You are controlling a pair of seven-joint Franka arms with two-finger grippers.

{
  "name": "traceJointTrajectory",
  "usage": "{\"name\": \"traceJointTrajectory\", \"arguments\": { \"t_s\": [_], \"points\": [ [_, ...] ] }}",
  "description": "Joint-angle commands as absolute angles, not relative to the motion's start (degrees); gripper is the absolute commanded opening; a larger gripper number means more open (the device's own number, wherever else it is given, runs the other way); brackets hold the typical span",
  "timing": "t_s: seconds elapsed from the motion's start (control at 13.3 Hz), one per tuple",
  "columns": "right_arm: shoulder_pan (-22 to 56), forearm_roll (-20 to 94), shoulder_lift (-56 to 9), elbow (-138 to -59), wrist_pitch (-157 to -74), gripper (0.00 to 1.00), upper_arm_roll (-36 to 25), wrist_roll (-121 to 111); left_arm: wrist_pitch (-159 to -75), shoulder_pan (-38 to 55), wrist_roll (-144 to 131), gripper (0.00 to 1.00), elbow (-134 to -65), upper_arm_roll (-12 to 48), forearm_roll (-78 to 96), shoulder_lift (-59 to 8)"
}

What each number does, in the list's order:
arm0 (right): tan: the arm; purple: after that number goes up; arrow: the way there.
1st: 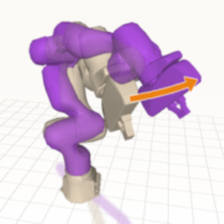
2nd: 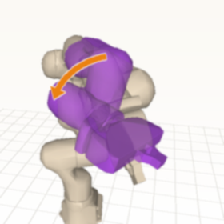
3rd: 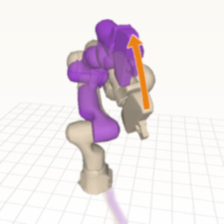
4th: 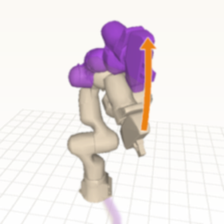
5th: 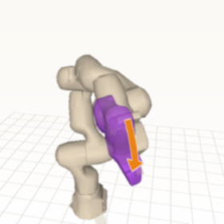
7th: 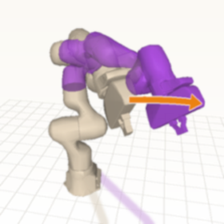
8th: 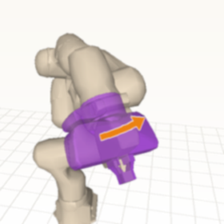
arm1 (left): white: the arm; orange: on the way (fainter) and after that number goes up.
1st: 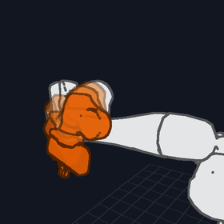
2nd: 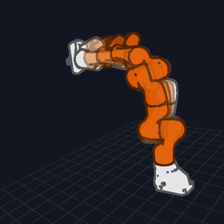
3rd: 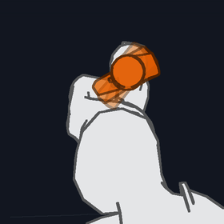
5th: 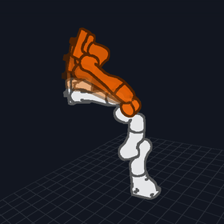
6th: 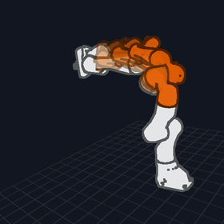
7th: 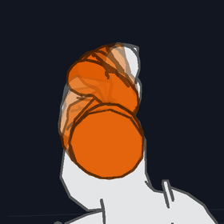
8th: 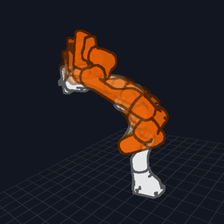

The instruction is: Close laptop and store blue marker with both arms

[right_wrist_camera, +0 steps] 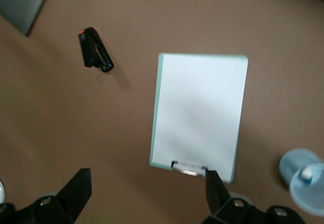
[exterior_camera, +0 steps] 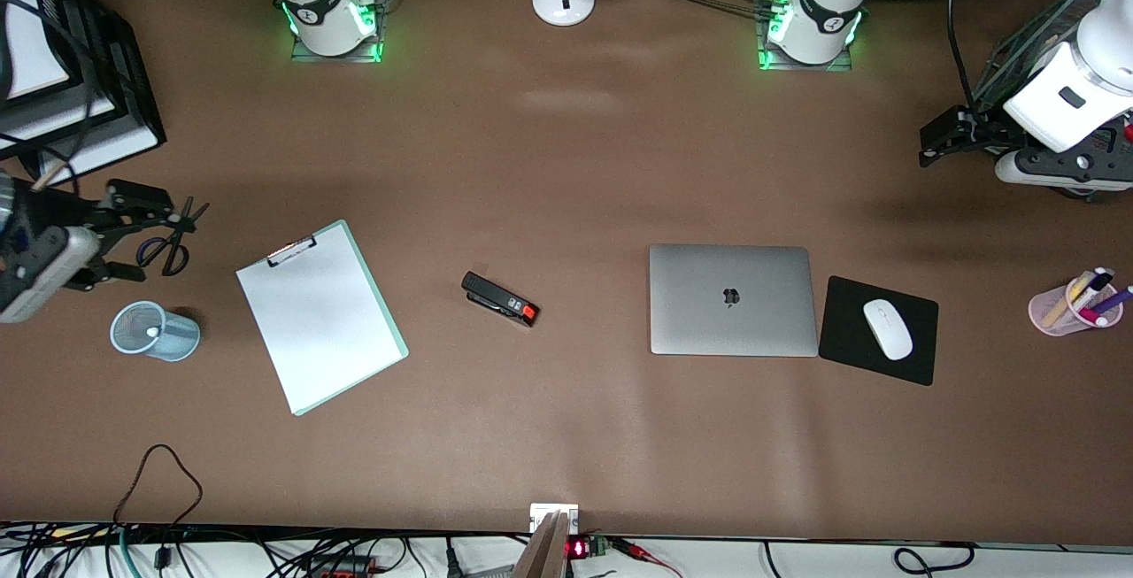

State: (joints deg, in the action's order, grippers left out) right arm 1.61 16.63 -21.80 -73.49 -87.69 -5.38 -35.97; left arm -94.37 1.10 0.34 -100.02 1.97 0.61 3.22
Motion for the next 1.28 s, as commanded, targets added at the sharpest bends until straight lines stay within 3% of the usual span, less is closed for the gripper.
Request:
{"name": "traceJointTrajectory", "arguments": {
  "t_s": [0.0, 0.53, 0.98, 1.21],
  "points": [
    [5.18, 11.88, -18.02, -78.22, -87.54, 1.00, -5.80, -23.68, -92.99, 1.41, 0.53, 1.00, -98.26, 2.02, 0.70, 2.46],
    [12.13, -0.07, -16.00, -83.93, -86.67, 1.00, -5.89, 6.93, -92.29, 1.85, 0.53, 1.00, -97.91, 2.11, 0.70, 2.46],
    [-0.51, -2.11, -11.52, -83.06, -87.45, 1.00, -4.67, 1.77, -92.11, 1.93, 0.53, 1.00, -98.00, 2.02, 0.70, 2.46],
    [-0.71, -2.02, -10.02, -83.06, -87.10, 1.00, -4.40, 1.76, -92.02, 1.93, 0.53, 1.00, -97.91, 2.11, 0.70, 2.46]
  ]
}}
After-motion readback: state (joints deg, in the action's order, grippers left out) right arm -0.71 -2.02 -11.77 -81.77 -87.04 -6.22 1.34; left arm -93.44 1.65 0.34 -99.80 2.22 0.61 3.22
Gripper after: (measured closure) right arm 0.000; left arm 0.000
